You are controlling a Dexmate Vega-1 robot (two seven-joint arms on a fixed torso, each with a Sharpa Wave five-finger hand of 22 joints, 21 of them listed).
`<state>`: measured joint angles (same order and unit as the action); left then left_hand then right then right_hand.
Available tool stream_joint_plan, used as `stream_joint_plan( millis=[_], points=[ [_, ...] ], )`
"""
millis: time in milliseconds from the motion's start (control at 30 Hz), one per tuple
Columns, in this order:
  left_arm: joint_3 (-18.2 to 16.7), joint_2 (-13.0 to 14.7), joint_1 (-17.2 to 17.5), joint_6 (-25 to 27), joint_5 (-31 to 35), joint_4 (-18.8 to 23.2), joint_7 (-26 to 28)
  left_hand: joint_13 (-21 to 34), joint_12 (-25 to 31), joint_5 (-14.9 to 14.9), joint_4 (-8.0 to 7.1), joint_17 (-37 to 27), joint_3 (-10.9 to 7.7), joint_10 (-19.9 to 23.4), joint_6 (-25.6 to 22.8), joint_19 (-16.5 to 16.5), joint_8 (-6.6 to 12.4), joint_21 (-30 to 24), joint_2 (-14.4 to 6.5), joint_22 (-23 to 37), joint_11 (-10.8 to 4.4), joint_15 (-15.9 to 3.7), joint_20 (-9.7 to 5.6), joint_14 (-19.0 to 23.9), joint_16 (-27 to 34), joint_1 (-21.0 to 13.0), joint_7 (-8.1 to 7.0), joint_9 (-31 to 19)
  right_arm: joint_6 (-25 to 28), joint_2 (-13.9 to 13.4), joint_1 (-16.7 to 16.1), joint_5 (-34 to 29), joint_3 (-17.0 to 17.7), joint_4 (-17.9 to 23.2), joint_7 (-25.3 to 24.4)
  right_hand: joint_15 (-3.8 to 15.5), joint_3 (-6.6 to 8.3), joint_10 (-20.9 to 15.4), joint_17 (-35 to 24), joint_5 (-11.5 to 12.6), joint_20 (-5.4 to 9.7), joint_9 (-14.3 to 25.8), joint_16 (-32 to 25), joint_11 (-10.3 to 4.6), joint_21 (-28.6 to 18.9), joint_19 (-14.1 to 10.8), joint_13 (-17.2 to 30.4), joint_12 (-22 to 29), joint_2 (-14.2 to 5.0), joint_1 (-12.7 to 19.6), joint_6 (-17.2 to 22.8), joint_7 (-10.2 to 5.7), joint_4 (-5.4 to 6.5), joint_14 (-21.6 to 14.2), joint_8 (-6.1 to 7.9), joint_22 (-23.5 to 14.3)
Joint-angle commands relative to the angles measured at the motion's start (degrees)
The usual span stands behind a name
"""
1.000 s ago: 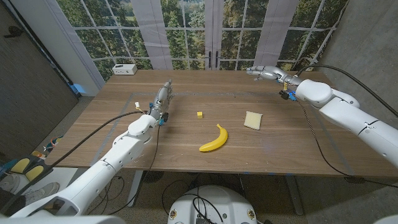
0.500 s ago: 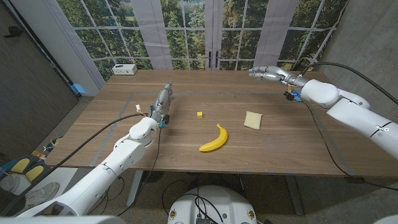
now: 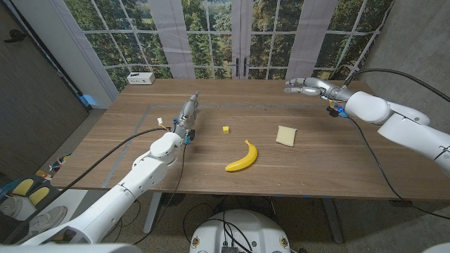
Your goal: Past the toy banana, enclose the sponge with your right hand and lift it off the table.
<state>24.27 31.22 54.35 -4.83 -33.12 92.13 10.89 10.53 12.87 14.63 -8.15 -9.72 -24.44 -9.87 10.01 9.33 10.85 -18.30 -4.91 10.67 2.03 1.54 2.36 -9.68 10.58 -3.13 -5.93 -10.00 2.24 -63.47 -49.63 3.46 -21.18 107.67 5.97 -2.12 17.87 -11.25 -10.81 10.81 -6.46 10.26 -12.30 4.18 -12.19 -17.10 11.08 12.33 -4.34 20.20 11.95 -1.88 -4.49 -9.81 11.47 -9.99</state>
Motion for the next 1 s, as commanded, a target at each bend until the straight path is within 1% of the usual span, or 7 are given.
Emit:
stream_joint_plan(
  millis=[33,100,133,500,533,600,1000],
  points=[
    [0.7,-0.6,-0.4,1.2,0.8,0.7,1.3,0.2,-0.2,0.4,0.01,-0.3,0.28,-1.6,2.5,-0.2,-0.18,0.2,-1.2,0.2,0.37,0.06,0.11,-4.2,0.0,0.0,0.11,-0.1,1.9,-3.8,-3.2,-4.0,1.5,3.3,-1.0,0.52,-0.29,0.1,-0.1,0.0,0.31,0.3,0.1,-0.48,0.0,-0.3,0.1,-0.3,0.63,-0.1,0.3,-0.49,-0.05,-0.3,-0.07,-0.3],
    [0.8,-0.5,-0.4,1.5,0.5,0.7,0.9,0.2,-0.2,0.4,0.01,-0.3,0.3,-1.5,2.5,-0.2,-0.19,0.2,-1.2,0.2,0.33,0.06,0.11,-4.2,0.0,0.0,0.11,-0.1,2.1,-4.3,-3.4,-5.3,1.4,3.6,-1.1,0.61,-0.35,0.1,-0.1,0.0,0.32,0.3,0.2,-0.49,0.0,-0.3,0.1,-0.3,0.74,-0.1,0.2,-0.51,-0.08,-0.2,-0.15,-0.3],
    [0.8,-0.6,-0.4,1.7,0.7,0.9,1.4,0.2,-0.3,0.4,0.01,-0.3,0.33,-1.7,2.5,-0.2,-0.21,0.3,-1.2,0.2,-0.18,0.05,0.14,-4.2,-0.1,0.0,0.11,-0.1,2.3,-4.5,-3.5,-6.1,1.3,3.8,-1.3,0.66,-0.38,0.2,-0.1,0.0,0.34,0.3,0.2,-0.52,0.0,-0.3,0.1,-0.4,0.79,-0.2,0.1,-0.52,-0.09,-0.3,-0.18,-0.3],
    [1.3,-0.9,-0.5,2.1,1.0,1.1,1.6,0.3,-0.4,0.5,-0.01,-0.3,0.45,-1.5,2.4,-0.3,-0.19,0.5,-1.2,0.2,0.47,0.05,0.19,-4.1,-0.1,0.0,0.17,-0.1,3.3,-5.0,-2.9,-12.0,-0.5,3.8,-0.2,1.58,-1.23,0.9,-0.2,0.2,1.05,0.3,0.2,-1.06,-0.1,-0.8,0.1,-0.8,1.99,-1.0,-1.1,-1.56,-0.15,-0.4,-0.69,-0.3],
    [1.3,-0.9,-0.5,2.1,1.0,1.1,1.6,0.3,-0.4,0.5,-0.01,-0.3,0.46,-1.6,2.4,-0.3,-0.19,0.5,-1.2,0.2,0.11,0.08,0.22,-4.1,-0.1,0.0,0.14,-0.1,3.3,-5.0,-2.9,-12.1,-0.4,3.8,-0.2,1.59,-1.27,0.9,-0.2,0.2,1.05,0.3,0.2,-1.13,-0.1,-0.9,0.1,-0.8,2.05,-1.1,-1.2,-1.64,-0.15,-0.4,-0.72,-0.3],
    [1.3,-0.9,-0.5,2.1,1.0,1.0,1.6,0.3,-0.4,0.5,-0.02,-0.3,0.49,-1.4,2.4,-0.3,-0.21,0.6,-1.1,0.2,0.54,0.04,0.24,-4.1,-0.1,0.1,0.17,-0.1,3.4,-5.0,-2.7,-13.1,-1.0,3.8,0.3,1.73,-1.47,1.3,-0.2,0.3,1.07,0.3,0.3,-1.33,-0.1,-0.9,0.1,-0.9,2.31,-1.3,-1.8,-1.96,-0.15,-0.3,-0.91,-0.3],
    [1.2,-1.0,-0.6,2.4,0.9,1.1,1.8,0.3,-0.6,0.6,-0.05,-0.3,0.61,-1.6,2.4,-0.4,-0.25,0.8,-1.2,0.2,0.03,0.06,0.3,-4.2,-0.1,0.1,0.12,-0.1,5.4,-4.8,-2.6,-18.5,-2.5,5.0,1.3,2.51,-1.94,3.4,-0.1,0.9,1.18,0.4,1.1,-2.31,0.3,-0.5,0.2,-1.6,3.45,-1.1,-4.5,-3.57,-0.88,1.5,-1.36,-0.4]
  ],
)
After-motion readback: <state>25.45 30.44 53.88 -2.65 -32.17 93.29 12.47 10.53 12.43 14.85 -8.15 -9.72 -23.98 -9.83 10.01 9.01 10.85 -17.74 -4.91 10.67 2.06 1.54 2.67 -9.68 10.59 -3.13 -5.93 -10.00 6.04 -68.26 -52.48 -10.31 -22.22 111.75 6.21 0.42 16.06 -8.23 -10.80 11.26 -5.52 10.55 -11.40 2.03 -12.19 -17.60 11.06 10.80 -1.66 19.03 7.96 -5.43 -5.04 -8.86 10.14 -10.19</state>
